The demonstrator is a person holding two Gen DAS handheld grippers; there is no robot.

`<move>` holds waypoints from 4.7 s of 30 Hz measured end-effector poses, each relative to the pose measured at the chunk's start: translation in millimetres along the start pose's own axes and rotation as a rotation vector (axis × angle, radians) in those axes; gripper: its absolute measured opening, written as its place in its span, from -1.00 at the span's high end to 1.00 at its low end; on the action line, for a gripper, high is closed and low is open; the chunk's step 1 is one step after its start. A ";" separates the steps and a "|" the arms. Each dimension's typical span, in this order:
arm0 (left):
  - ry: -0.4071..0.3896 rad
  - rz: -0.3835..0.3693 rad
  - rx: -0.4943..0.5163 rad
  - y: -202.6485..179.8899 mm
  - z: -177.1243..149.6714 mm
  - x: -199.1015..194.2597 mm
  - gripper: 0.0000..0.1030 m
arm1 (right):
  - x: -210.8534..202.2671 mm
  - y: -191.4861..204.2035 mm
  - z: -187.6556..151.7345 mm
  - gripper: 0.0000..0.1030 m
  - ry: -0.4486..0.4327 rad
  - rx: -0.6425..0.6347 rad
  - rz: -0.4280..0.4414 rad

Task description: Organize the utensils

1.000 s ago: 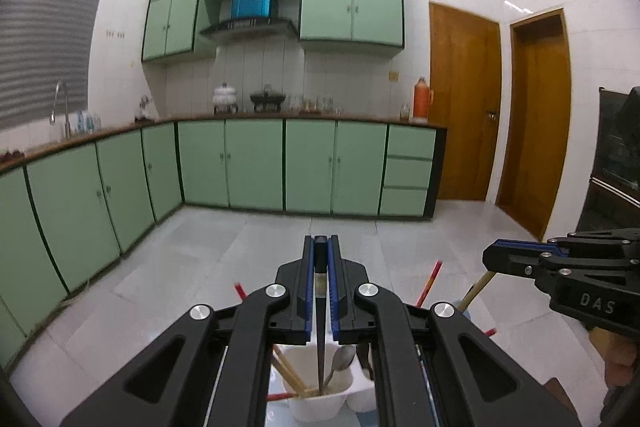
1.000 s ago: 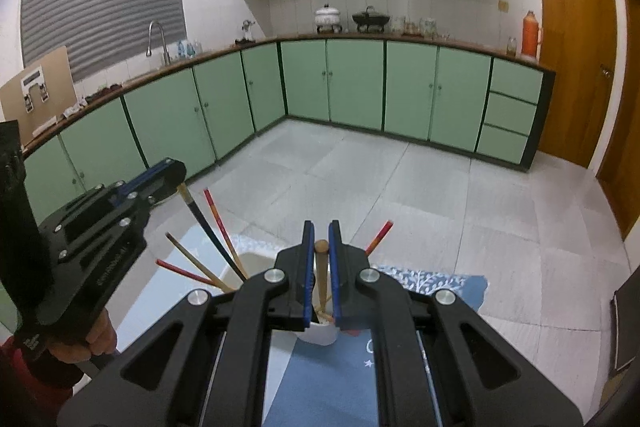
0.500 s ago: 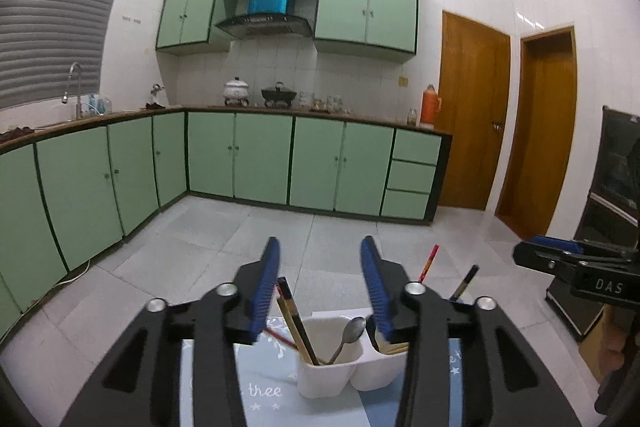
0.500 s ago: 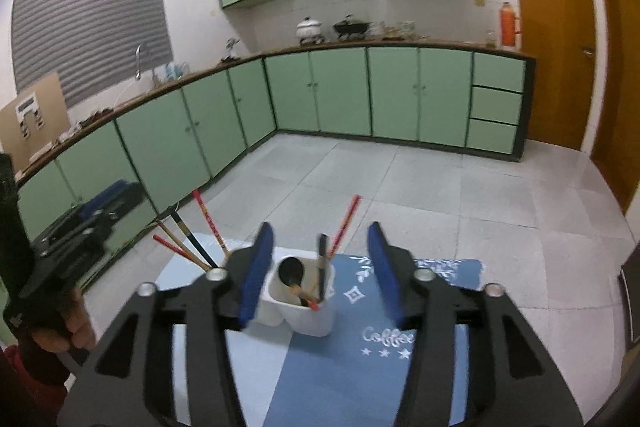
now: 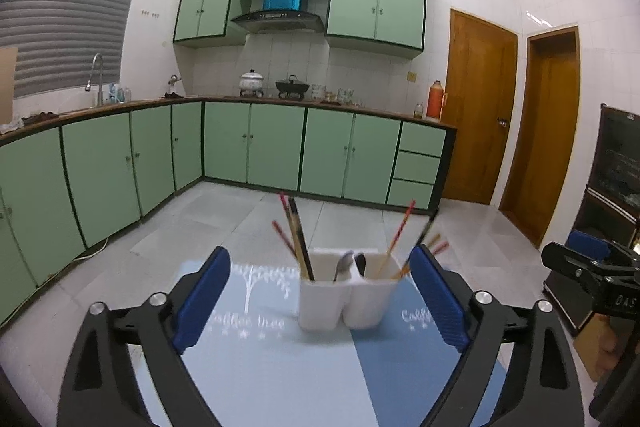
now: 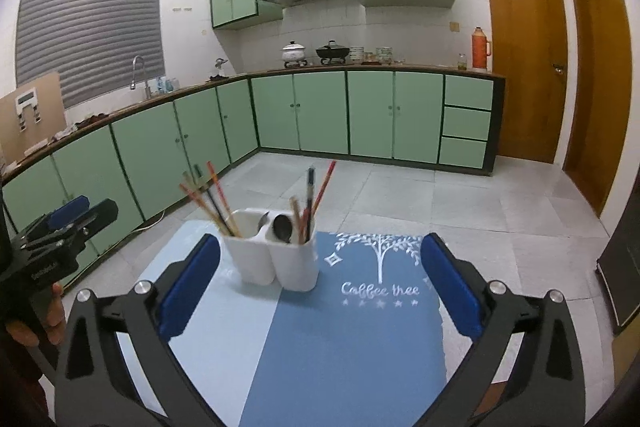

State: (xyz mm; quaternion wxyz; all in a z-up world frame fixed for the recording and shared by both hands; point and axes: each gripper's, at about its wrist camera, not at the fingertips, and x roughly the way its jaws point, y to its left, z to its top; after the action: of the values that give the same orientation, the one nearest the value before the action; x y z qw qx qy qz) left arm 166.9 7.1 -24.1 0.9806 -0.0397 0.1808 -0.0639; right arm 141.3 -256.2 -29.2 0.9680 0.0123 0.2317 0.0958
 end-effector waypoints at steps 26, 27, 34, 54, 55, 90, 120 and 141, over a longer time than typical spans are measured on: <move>-0.019 0.022 0.068 -15.1 -20.3 -78.0 -0.88 | -51.4 40.8 -17.4 -0.89 -0.033 -0.041 0.092; -0.021 0.023 0.067 -15.5 -20.8 -79.3 -0.88 | -51.8 41.7 -17.6 -0.89 -0.034 -0.043 0.094; -0.027 0.023 0.069 -17.6 -20.8 -80.7 -0.88 | -55.5 43.2 -20.1 -0.89 -0.038 -0.041 0.099; -0.027 0.021 0.069 -19.7 -20.1 -82.0 -0.88 | -58.1 49.9 -18.3 -0.89 -0.041 -0.052 0.101; -0.027 0.021 0.069 -19.5 -20.1 -82.6 -0.88 | -58.4 49.2 -18.3 -0.89 -0.041 -0.052 0.101; -0.030 0.029 0.060 -18.8 -16.8 -81.9 -0.88 | -57.7 51.2 -17.0 -0.89 -0.042 -0.059 0.101; -0.030 0.031 0.057 -16.3 -17.5 -80.1 -0.88 | -56.3 51.2 -16.9 -0.89 -0.040 -0.061 0.100; -0.028 0.033 0.054 -13.8 -19.1 -80.0 -0.88 | -56.1 49.9 -18.2 -0.89 -0.039 -0.064 0.100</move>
State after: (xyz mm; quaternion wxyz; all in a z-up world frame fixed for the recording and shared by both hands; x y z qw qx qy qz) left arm 84.4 3.5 -12.4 0.9847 -0.0110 0.1657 -0.0519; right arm 75.1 -218.4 -17.1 0.9662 -0.0051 0.2090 0.1509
